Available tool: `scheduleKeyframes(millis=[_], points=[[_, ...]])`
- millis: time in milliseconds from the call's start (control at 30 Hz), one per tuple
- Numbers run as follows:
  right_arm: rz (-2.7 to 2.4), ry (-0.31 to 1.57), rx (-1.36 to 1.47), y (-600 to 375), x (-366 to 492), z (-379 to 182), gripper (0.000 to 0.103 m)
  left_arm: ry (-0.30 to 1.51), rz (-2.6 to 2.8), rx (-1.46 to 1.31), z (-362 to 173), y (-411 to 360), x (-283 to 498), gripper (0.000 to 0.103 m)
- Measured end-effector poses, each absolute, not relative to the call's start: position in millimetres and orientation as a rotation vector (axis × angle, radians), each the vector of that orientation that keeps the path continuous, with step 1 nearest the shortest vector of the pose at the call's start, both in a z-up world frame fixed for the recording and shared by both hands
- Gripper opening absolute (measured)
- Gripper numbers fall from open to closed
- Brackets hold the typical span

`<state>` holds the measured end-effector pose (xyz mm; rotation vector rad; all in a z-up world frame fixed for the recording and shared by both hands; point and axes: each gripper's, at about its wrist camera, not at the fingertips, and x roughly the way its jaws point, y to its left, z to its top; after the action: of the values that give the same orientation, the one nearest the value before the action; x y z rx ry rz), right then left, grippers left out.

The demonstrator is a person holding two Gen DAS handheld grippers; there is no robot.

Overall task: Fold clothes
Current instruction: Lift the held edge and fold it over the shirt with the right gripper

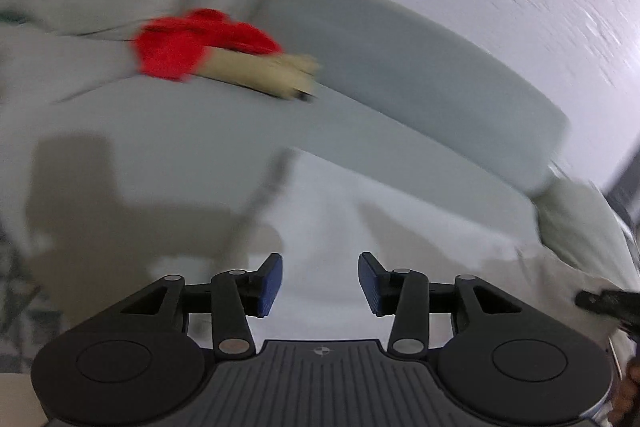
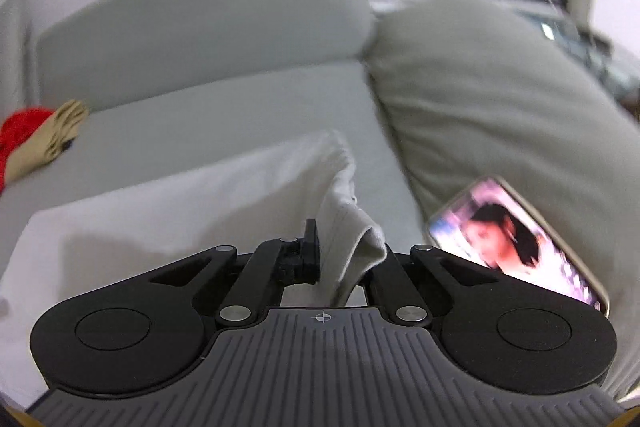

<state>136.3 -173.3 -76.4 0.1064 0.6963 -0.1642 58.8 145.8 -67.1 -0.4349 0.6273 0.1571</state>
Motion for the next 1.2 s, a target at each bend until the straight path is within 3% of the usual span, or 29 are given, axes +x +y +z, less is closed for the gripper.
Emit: scheduleKeyframes(millis=[200,500,800,1200], points=[[0.023,0.659,-0.141,-55.6,143.3,-63.7,0.003,0.61,0.251,-0.493,-70.6,181.7,46.5,0.042],[0.242,0.805,-0.402,71.0,131.9,-116.9,0.003,0.591,0.292,-0.49,-67.4,189.3,46.9,0.042],[0.29,0.768,-0.172,77.5,121.9,-69.9,0.003,0.577,0.352,-0.547,-66.3,202.2,43.3,0.042],[0.379,0.81,-0.165,105.4,107.0,-78.1,0.003,0.53,0.479,-0.564,-64.1,214.8,34.9,0.041]])
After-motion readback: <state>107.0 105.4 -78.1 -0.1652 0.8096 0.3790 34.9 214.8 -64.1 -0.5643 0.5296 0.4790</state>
